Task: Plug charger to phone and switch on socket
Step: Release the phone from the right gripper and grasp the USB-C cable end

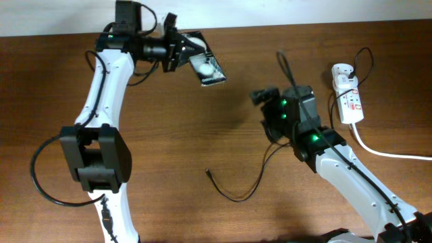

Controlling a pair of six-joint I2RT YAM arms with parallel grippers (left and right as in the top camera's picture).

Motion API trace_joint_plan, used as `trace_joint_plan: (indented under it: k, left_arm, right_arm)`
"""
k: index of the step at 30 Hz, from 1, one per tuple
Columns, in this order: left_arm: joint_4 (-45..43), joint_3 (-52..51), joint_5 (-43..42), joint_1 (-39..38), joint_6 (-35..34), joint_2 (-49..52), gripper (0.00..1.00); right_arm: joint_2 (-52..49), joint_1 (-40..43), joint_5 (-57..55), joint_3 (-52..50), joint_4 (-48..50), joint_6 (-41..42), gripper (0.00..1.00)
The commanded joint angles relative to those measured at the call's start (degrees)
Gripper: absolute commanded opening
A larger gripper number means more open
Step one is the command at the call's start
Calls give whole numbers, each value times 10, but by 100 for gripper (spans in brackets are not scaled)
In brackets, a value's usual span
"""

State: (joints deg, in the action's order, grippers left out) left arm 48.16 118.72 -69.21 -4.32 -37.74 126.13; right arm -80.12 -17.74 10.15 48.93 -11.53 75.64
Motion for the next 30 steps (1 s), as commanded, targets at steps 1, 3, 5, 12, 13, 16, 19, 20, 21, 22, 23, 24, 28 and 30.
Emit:
trace_joint_plan:
  k: [1, 3, 5, 12, 13, 16, 19, 20, 21, 22, 23, 24, 28, 30]
  left_arm:
    - [24, 5, -82, 25, 118, -5, 0]
    - [25, 5, -82, 38, 118, -5, 0]
    - [25, 5, -82, 49, 118, -5, 0]
    - [25, 5, -80, 111, 117, -5, 0]
    - [25, 5, -80, 123, 117, -5, 0]
    - [38, 5, -80, 153, 117, -5, 0]
    - [38, 5, -80, 158, 117, -5, 0]
    - [38, 5, -80, 158, 117, -5, 0]
    - [38, 5, -80, 158, 118, -5, 0]
    - [38, 5, -80, 158, 117, -5, 0]
    - [38, 5, -80, 158, 117, -5, 0]
    - [38, 5, -80, 158, 117, -5, 0]
    - [39, 5, -80, 157, 117, -5, 0]
    - [45, 5, -80, 157, 118, -5, 0]
  right_arm:
    - [-1, -3, 10, -1, -80, -223, 99]
    - [-1, -3, 77, -1, -142, -386, 90]
    - [-1, -3, 112, -1, -171, -454, 81]
    - [-99, -147, 157, 21, -178, -486, 65]
    - [-139, -169, 160, 44, -178, -486, 60]
    - [-248, -229, 158, 104, -172, -481, 46]
    - [-267, -232, 157, 103, -173, -478, 36]
    - [-267, -242, 146, 103, -184, -478, 34]
    - [-267, -251, 140, 103, -188, -478, 34]
    - [-267, -270, 118, 103, -191, -473, 33]
    - [-267, -276, 97, 103, -193, -459, 30]
    - [-267, -276, 90, 103, -194, -450, 27]
    - [-268, -276, 56, 103, -194, -419, 6]
    - [-267, -268, 63, 104, -181, -424, 4]
